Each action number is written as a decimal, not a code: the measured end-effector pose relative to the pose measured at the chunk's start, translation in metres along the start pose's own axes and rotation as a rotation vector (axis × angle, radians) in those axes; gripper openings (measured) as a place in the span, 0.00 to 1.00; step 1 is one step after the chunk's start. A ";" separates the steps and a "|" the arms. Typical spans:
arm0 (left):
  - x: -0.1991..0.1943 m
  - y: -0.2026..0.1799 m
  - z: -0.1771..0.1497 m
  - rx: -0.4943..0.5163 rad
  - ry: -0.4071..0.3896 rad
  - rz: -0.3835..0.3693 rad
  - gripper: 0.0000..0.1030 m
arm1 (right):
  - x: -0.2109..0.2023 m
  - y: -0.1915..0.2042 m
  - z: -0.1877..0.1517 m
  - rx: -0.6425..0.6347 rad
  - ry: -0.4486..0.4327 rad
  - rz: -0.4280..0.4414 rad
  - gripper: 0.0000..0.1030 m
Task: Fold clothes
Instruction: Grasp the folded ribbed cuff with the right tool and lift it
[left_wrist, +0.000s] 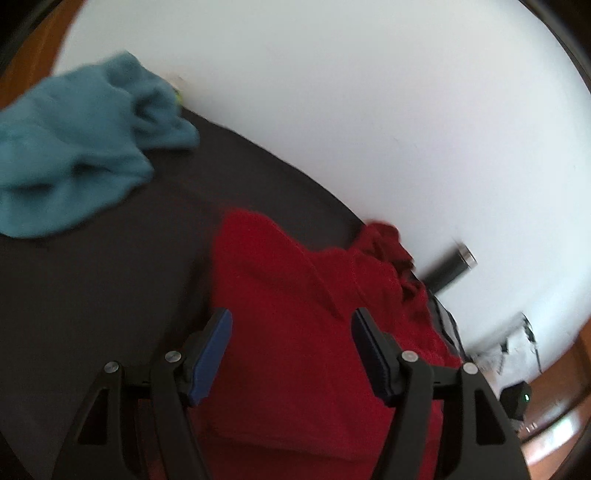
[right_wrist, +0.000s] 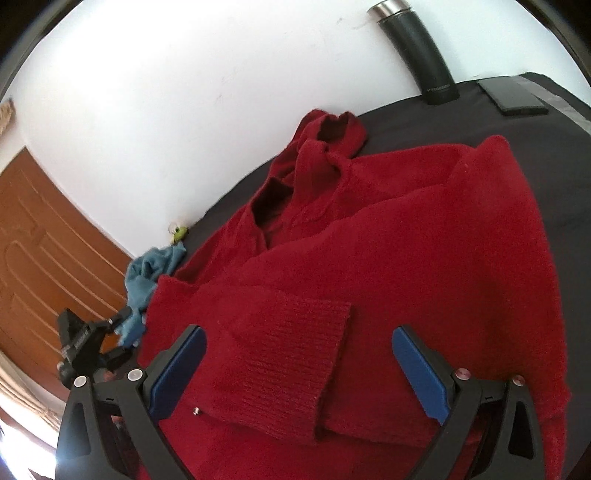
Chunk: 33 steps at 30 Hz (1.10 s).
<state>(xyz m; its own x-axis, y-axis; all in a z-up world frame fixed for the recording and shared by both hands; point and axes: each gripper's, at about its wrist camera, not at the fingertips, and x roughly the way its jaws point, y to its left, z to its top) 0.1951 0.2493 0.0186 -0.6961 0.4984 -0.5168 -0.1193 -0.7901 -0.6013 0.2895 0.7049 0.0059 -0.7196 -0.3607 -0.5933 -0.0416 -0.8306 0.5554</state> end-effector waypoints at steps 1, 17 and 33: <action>-0.007 0.006 0.002 -0.012 -0.007 0.001 0.70 | 0.001 0.001 -0.001 -0.011 0.004 -0.009 0.99; -0.019 0.008 -0.029 0.338 0.180 0.181 0.76 | 0.007 0.020 -0.009 -0.118 0.044 -0.038 0.99; 0.002 0.007 -0.032 0.249 0.200 0.144 0.77 | 0.002 0.005 -0.007 0.014 0.019 0.059 0.99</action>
<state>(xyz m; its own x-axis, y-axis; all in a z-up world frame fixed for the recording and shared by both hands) 0.2157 0.2562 -0.0057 -0.5688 0.4161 -0.7095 -0.2165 -0.9079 -0.3588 0.2926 0.6976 0.0036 -0.7080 -0.4167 -0.5702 -0.0094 -0.8017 0.5977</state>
